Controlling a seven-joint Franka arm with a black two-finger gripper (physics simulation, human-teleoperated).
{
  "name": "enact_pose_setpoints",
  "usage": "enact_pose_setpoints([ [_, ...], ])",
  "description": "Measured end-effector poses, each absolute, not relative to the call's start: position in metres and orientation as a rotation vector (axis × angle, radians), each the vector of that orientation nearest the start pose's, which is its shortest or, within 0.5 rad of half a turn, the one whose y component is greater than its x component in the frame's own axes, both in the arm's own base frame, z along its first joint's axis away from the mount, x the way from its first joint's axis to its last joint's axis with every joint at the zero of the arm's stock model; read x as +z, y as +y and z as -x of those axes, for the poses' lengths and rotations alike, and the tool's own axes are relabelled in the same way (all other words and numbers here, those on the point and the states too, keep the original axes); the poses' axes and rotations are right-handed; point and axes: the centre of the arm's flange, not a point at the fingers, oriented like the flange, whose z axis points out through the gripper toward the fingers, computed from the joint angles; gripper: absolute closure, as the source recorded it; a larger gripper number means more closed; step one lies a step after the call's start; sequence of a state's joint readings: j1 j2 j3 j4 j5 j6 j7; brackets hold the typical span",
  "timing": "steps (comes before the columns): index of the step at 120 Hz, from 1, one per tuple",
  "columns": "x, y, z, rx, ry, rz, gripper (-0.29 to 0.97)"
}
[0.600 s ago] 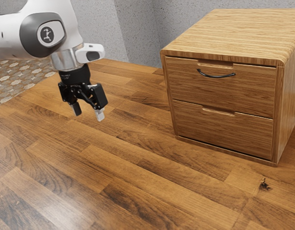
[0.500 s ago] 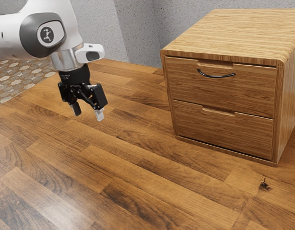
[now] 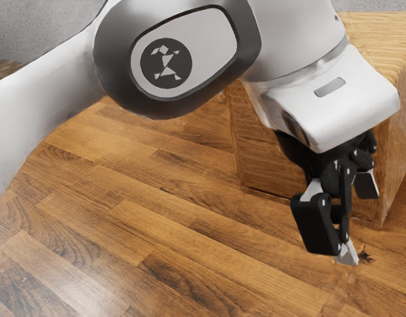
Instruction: Pull the drawer handle with one arm to open the drawer
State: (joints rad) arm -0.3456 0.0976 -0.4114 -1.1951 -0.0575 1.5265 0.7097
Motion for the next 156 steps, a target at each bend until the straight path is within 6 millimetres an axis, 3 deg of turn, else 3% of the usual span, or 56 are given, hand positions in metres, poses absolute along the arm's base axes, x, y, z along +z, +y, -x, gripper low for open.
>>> enact_pose_setpoints([
  [3,0.739,-0.372,-0.443,-0.408,2.155,2.394,0.01],
  [10,0.728,-0.285,-0.529,-0.474,1.974,2.499,0.01],
  [16,0.72,-0.24,-0.567,-0.516,1.913,2.508,0.01],
  [51,0.678,-0.199,-0.646,-0.589,1.997,2.246,0.0],
  [70,0.664,-0.197,-0.665,-0.607,2.044,2.115,0.0],
  [88,0.67,-0.197,-0.67,-0.648,2.074,2.012,0.0],
  [111,0.659,-0.196,-0.681,-0.653,2.109,1.934,0.0],
  [129,0.656,-0.177,-0.689,-0.633,2.092,1.909,0.0],
  [156,0.662,-0.17,-0.687,-0.619,2.1,1.867,0.0],
])
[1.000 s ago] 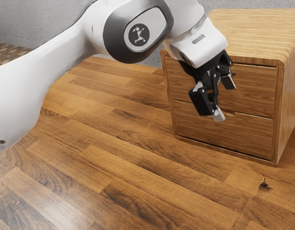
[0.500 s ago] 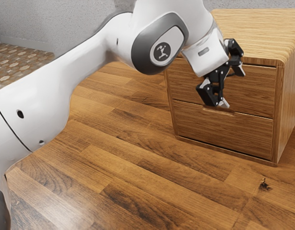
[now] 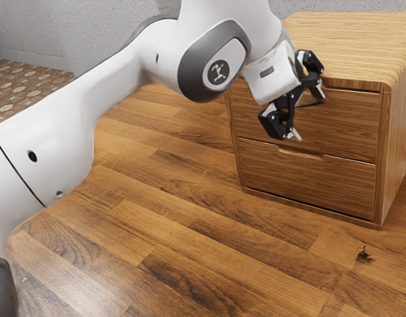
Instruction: Pull the drawer handle with one arm to open the drawer
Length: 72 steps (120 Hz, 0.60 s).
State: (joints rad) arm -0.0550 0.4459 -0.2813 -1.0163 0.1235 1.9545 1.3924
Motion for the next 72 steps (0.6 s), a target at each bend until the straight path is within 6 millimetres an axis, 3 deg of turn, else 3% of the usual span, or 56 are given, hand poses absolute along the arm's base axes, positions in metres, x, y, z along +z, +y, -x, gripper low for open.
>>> enact_pose_setpoints([
  [22,0.659,-0.171,-0.674,-0.555,2.106,1.852,0.0],
  [72,0.666,-0.147,-0.675,-0.557,2.066,1.875,0.0],
])
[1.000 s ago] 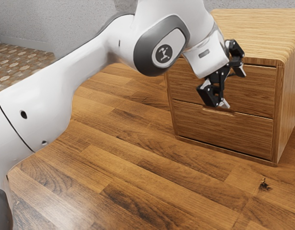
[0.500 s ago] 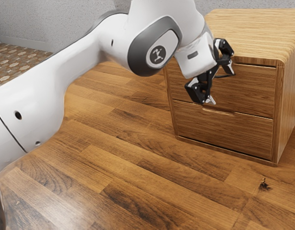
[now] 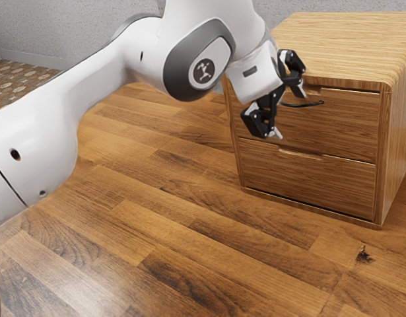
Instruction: Pull the drawer handle with one arm to open the drawer
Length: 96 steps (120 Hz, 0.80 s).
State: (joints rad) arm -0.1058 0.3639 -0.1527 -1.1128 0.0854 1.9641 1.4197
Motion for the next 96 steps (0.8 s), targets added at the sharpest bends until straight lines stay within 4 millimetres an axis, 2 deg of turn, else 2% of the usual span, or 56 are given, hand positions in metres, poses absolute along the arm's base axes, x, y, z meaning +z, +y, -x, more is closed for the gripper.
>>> enact_pose_setpoints([
  [56,0.667,-0.137,-0.673,-0.559,2.055,1.896,0.0],
  [96,0.66,-0.133,-0.674,-0.554,2.048,1.903,0.0],
])
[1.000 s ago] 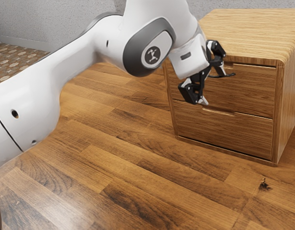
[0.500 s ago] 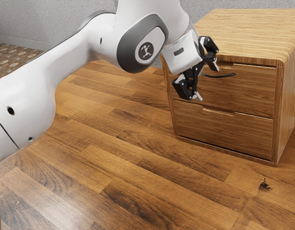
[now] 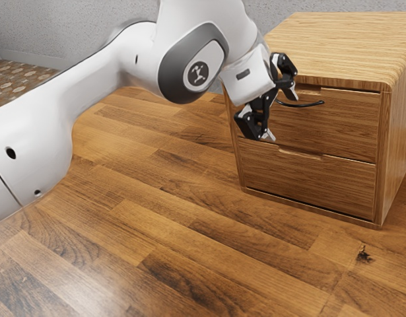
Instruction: Pull the drawer handle with one arm to open the drawer
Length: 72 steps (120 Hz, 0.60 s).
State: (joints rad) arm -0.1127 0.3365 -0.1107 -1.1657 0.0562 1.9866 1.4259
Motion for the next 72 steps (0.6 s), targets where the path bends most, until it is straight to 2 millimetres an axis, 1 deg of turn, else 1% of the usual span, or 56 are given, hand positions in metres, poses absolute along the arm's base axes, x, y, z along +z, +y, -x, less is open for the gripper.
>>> enact_pose_setpoints([
  [19,0.657,-0.126,-0.677,-0.563,2.03,1.921,0.0],
  [72,0.65,-0.118,-0.681,-0.575,2.016,1.96,0.0],
])
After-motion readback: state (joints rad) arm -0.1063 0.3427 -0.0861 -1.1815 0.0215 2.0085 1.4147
